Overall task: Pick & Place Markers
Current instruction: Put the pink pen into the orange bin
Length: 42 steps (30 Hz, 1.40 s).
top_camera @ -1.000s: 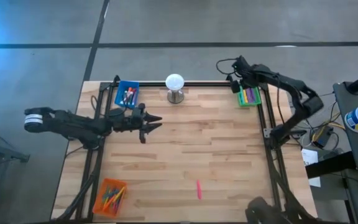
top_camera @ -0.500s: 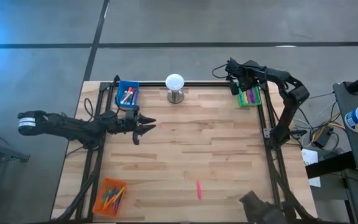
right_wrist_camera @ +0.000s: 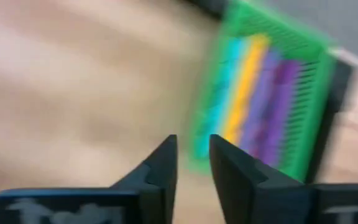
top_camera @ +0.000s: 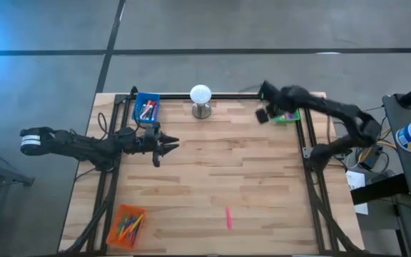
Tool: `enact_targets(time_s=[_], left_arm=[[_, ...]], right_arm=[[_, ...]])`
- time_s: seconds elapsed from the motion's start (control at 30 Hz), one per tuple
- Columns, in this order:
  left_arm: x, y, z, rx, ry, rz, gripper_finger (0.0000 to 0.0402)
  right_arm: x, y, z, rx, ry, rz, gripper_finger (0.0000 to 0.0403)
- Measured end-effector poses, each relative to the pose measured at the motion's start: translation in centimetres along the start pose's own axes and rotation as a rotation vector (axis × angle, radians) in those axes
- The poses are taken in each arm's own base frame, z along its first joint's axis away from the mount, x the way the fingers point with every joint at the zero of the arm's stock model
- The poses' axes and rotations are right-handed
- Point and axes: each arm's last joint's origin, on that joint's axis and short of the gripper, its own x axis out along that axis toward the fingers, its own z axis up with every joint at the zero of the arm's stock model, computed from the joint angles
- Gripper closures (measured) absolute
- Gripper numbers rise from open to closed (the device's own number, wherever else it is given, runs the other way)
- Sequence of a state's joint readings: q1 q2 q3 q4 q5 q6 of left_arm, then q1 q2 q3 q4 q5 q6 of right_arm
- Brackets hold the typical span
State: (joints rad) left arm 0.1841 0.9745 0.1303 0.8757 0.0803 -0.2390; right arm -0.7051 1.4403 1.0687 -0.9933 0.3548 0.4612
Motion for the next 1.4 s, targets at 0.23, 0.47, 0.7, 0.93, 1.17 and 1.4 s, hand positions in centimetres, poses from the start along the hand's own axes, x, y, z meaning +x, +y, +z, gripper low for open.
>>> enact_targets(time_s=[0.23,0.47,0.7,0.93,1.17,1.4], left_arm=[[-0.1,0.0,-0.1,-0.002,-0.006,-0.002,0.0348],[-0.4,-0.1,-0.7,0.004,0.017,-0.007,0.0397],[-1.0,0.1,-1.7,0.019,0.045,-0.001,0.0401],[-1.1,0.1,-1.8,0.055,0.042,-0.014,0.0401],[-1.1,0.2,-2.0,0.051,0.057,0.010,0.0401],[-1.2,0.4,-2.2,0.063,0.067,0.075,0.0401]], right_arm=[[-4.6,5.8,-9.5,0.012,-0.150,0.313,0.0389],[-7.8,10.5,-17.9,0.035,-0.170,0.489,0.0392],[-10.0,15.6,-23.8,0.033,-0.117,0.535,0.0392],[-11.2,21.5,-27.2,-0.044,-0.092,0.530,0.0363],[-11.5,26.1,-28.6,-0.037,0.010,0.540,0.0306],[-10.0,28.6,-29.9,-0.079,0.079,0.499,0.0276]])
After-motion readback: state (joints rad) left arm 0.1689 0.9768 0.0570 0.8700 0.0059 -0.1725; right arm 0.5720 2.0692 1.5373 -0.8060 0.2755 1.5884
